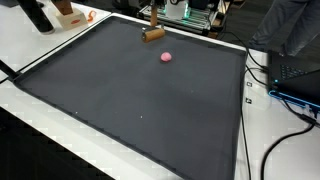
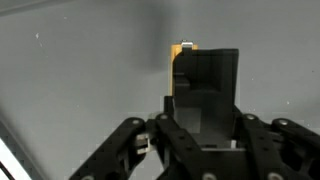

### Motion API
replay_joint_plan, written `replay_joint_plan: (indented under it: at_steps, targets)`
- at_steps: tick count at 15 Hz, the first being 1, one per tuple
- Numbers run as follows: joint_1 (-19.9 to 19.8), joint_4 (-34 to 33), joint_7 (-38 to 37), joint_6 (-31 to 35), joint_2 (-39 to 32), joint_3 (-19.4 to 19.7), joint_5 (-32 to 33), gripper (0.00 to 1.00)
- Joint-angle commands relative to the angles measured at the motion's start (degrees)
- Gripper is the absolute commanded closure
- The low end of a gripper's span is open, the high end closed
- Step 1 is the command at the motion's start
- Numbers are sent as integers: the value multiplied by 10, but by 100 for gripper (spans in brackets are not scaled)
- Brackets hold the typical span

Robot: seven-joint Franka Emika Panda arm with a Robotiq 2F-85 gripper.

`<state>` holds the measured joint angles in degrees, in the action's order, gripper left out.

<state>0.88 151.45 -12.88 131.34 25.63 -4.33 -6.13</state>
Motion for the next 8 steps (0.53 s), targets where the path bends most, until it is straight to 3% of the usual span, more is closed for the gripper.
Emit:
replay_joint_plan:
  at_steps: [1,8]
  targets:
    - [10,19,21,-19,36,-10,18,77]
    - [48,5,74,-82,45,-34,47,77]
